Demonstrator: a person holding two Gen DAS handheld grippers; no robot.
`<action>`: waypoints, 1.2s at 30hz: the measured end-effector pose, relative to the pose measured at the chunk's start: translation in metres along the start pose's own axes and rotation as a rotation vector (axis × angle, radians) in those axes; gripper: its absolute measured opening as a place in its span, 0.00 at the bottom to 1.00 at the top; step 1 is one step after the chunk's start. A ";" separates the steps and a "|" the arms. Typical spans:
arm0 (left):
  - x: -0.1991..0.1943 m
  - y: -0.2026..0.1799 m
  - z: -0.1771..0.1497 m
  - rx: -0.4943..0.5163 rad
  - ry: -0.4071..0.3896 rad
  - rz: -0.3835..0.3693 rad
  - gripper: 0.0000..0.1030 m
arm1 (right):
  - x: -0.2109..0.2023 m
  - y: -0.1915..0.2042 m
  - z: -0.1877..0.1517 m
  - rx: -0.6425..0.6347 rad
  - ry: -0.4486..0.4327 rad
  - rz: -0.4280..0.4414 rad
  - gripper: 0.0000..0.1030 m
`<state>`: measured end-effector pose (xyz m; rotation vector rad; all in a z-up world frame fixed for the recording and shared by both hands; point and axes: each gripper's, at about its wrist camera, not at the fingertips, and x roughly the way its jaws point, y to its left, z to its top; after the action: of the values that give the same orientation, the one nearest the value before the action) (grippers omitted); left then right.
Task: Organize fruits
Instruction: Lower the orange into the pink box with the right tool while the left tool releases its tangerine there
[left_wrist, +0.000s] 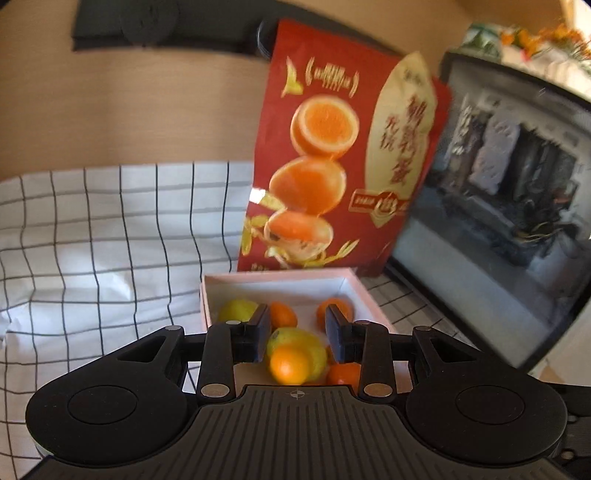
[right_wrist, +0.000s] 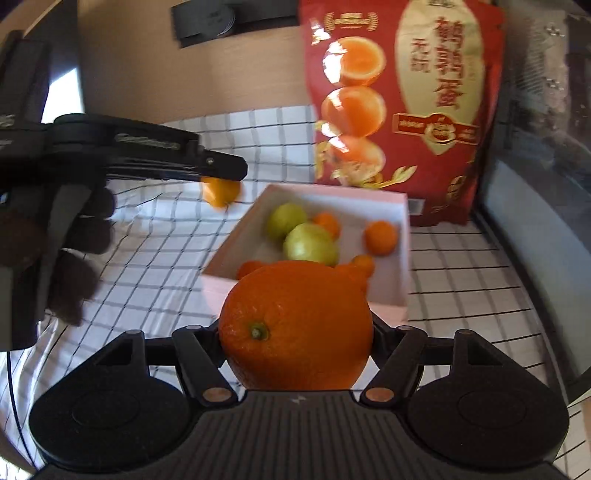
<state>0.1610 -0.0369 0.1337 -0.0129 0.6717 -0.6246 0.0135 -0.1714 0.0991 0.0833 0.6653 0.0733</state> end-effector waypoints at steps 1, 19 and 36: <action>0.004 0.000 -0.001 -0.013 0.013 -0.003 0.36 | 0.000 -0.006 0.001 0.015 -0.003 -0.009 0.68; -0.081 0.046 -0.118 -0.287 0.120 0.019 0.35 | 0.070 -0.043 0.086 0.001 0.011 -0.016 0.68; -0.128 0.086 -0.156 -0.407 0.128 0.213 0.35 | 0.193 -0.026 0.112 0.058 0.169 -0.064 0.69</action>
<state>0.0383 0.1318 0.0669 -0.2777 0.9024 -0.2779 0.2358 -0.1845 0.0660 0.1124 0.8385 -0.0004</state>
